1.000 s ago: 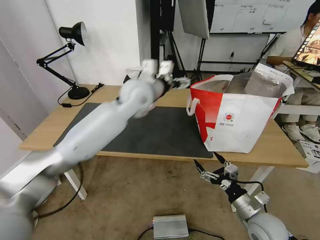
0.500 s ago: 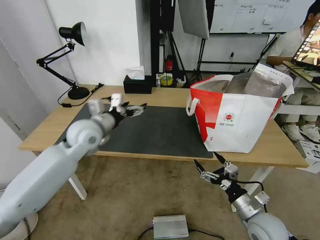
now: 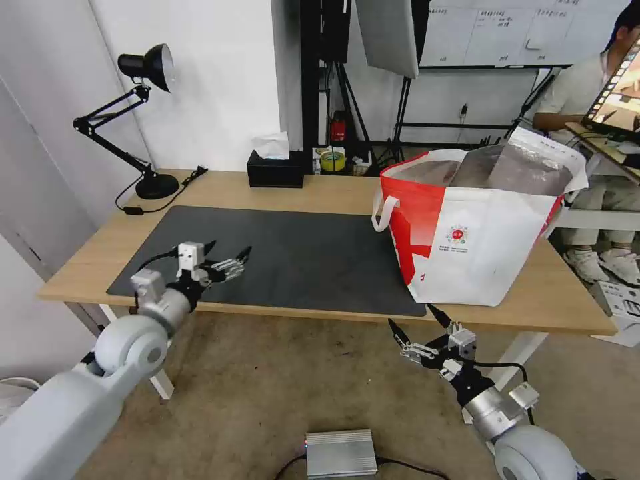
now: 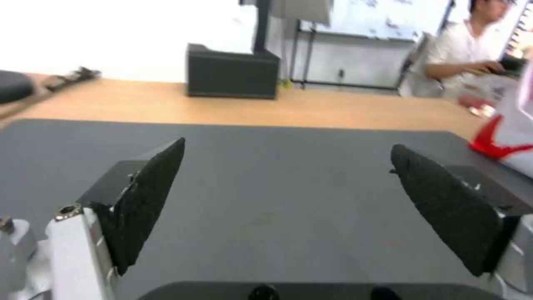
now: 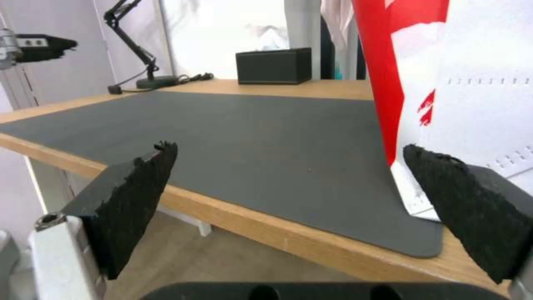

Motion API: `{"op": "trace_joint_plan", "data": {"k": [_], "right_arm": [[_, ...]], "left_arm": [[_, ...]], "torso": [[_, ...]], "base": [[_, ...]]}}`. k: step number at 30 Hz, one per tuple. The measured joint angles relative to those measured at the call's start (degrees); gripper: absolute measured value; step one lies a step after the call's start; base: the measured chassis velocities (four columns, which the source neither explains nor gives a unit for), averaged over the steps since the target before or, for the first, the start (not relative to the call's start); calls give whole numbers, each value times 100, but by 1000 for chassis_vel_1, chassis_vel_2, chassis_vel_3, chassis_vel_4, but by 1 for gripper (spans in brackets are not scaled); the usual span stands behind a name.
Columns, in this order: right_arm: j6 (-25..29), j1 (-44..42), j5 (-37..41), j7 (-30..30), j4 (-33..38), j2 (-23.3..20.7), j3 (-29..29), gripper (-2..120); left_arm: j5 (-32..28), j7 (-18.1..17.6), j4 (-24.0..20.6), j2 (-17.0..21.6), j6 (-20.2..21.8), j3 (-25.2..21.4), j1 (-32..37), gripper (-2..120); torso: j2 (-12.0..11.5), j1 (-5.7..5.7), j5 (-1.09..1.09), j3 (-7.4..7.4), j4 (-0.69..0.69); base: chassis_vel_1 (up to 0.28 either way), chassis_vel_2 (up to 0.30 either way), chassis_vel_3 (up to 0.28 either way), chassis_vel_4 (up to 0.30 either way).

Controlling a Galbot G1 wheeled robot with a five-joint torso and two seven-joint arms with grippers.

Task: Pick up the trash from the table and place it into the takeout bag.

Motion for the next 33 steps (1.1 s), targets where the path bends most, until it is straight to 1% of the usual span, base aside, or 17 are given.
{"op": "trace_joint_plan", "data": {"k": [1, 2, 4, 8, 14, 19, 27, 33], "right_arm": [[0, 0, 0, 0, 0, 0, 0, 100], [0, 0, 0, 0, 0, 0, 0, 100], [0, 0, 0, 0, 0, 0, 0, 100], [0, 0, 0, 0, 0, 0, 0, 100], [0, 0, 0, 0, 0, 0, 0, 100], [0, 0, 0, 0, 0, 0, 0, 100], [0, 0, 0, 0, 0, 0, 0, 100], [0, 0, 0, 0, 0, 0, 0, 100]], "left_arm": [[0, 0, 0, 0, 0, 0, 0, 100], [51, -15, -15, -25, -74, -98, 103, 100], [233, -178, -38, -125, -249, -261, 308, 100], [370, -286, -23, -218, -329, -266, 372, 100], [691, -425, 6, -492, -525, -381, 725, 100], [899, -434, 17, -647, -673, -525, 1032, 100], [1103, -428, 8, -775, -886, -654, 1333, 100], [1162, -433, -52, -842, -928, -778, 1457, 100]], "torso": [[0, 0, 0, 0, 0], [0, 0, 0, 0, 0], [0, 0, 1, 0, 0], [0, 0, 1, 0, -2], [0, 1, 0, 0, -1], [0, 1, 1, 1, -1], [0, 1, 0, 1, -1], [0, 1, 1, 1, -1]], "base": [[0, 0, 0, 0], [0, 0, 0, 0], [0, 0, 0, 0], [0, 0, 0, 0], [0, 0, 0, 0], [0, 0, 0, 0], [0, 0, 0, 0], [0, 0, 0, 0]]}}
